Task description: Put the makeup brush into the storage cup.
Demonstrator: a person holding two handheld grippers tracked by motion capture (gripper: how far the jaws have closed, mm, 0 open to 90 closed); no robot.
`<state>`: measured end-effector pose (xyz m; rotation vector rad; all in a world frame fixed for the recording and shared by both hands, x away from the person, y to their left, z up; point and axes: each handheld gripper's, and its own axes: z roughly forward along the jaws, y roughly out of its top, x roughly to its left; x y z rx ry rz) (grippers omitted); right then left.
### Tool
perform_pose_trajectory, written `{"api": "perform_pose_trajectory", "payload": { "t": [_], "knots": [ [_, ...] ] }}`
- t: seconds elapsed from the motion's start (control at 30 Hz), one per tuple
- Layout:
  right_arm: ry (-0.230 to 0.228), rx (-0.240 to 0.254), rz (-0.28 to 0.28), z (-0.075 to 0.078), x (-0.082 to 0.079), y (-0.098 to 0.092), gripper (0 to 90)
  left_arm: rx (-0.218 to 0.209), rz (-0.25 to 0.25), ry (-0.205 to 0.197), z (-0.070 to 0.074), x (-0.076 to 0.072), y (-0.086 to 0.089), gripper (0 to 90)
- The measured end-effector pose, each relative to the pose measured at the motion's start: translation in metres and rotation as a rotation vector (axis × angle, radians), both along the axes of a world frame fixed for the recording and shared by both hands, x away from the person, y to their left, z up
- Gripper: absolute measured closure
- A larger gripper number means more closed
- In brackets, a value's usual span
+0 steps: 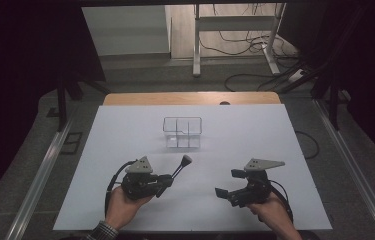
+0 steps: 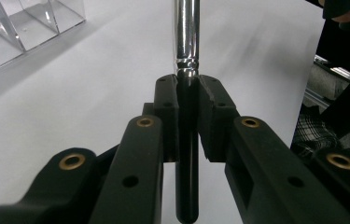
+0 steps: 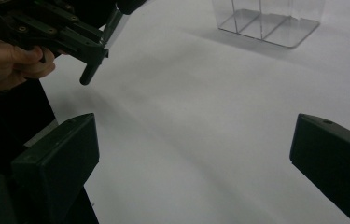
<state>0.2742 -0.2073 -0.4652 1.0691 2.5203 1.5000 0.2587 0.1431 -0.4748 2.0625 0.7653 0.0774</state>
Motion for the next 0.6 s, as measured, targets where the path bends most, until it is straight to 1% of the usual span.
{"api": "perform_pose_trajectory", "payload": {
  "t": [0.1, 0.23, 0.27, 0.43, 0.53, 0.6],
  "knots": [
    [0.001, 0.001, 0.009, 0.0, 0.001, 0.005, 0.8, -0.005, 0.0, -0.006, -0.001, 0.0, -0.001, 79.0],
    [-0.001, -0.002, 0.022, -0.001, 0.001, 0.013, 0.7, -0.027, -0.004, -0.017, -0.001, -0.001, -0.002, 79.0],
    [-0.001, -0.003, 0.024, -0.001, 0.001, 0.015, 0.6, -0.026, -0.008, -0.019, -0.001, -0.001, -0.003, 79.0],
    [0.005, 0.004, 0.041, 0.0, 0.001, 0.025, 0.2, -0.026, -0.018, -0.021, -0.003, -0.001, -0.007, 79.0],
    [0.019, 0.015, 0.051, 0.0, 0.002, 0.03, 0.0, -0.034, -0.021, -0.023, -0.002, -0.001, -0.008, 79.0],
    [0.017, 0.018, 0.062, -0.001, 0.003, 0.034, 0.0, -0.043, -0.021, -0.021, -0.003, -0.001, -0.009, 79.0]
  ]
}}
